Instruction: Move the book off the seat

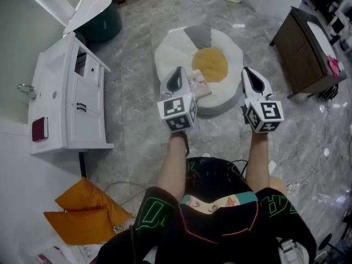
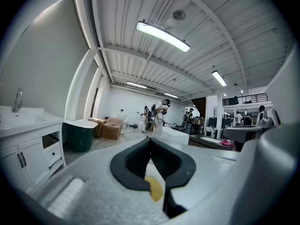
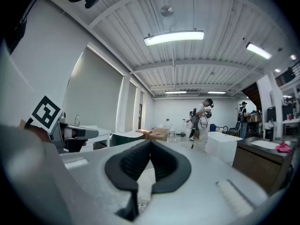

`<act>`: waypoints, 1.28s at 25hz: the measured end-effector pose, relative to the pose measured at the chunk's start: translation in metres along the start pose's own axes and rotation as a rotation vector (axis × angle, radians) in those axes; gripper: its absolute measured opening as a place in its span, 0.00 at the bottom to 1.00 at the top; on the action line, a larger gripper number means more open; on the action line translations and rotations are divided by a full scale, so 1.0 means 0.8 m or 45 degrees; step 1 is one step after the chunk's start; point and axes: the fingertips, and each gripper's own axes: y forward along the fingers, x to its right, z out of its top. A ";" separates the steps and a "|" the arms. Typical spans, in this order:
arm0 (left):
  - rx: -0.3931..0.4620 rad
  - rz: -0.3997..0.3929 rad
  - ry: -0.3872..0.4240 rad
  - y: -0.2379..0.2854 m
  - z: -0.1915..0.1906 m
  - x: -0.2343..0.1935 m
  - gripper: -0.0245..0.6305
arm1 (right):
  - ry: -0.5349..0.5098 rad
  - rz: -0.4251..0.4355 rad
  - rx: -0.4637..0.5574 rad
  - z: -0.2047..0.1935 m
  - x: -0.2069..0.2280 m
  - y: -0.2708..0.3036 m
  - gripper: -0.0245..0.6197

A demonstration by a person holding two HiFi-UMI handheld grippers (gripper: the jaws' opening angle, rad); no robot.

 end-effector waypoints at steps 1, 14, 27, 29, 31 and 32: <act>-0.008 -0.001 -0.001 -0.003 -0.004 0.003 0.05 | -0.003 0.004 0.000 -0.002 -0.001 -0.005 0.04; -0.061 0.002 0.113 -0.063 -0.051 0.020 0.05 | 0.025 -0.024 -0.078 -0.064 -0.028 -0.070 0.04; 0.014 -0.071 0.087 -0.122 -0.043 -0.031 0.05 | -0.054 -0.055 -0.046 -0.039 -0.111 -0.093 0.04; 0.039 -0.081 0.074 -0.123 -0.037 -0.040 0.05 | -0.067 -0.071 -0.045 -0.035 -0.119 -0.094 0.04; 0.038 -0.085 0.059 -0.121 -0.032 -0.050 0.05 | -0.082 -0.088 -0.043 -0.028 -0.123 -0.093 0.04; 0.043 -0.091 0.047 -0.121 -0.029 -0.053 0.05 | -0.090 -0.097 -0.041 -0.024 -0.123 -0.093 0.04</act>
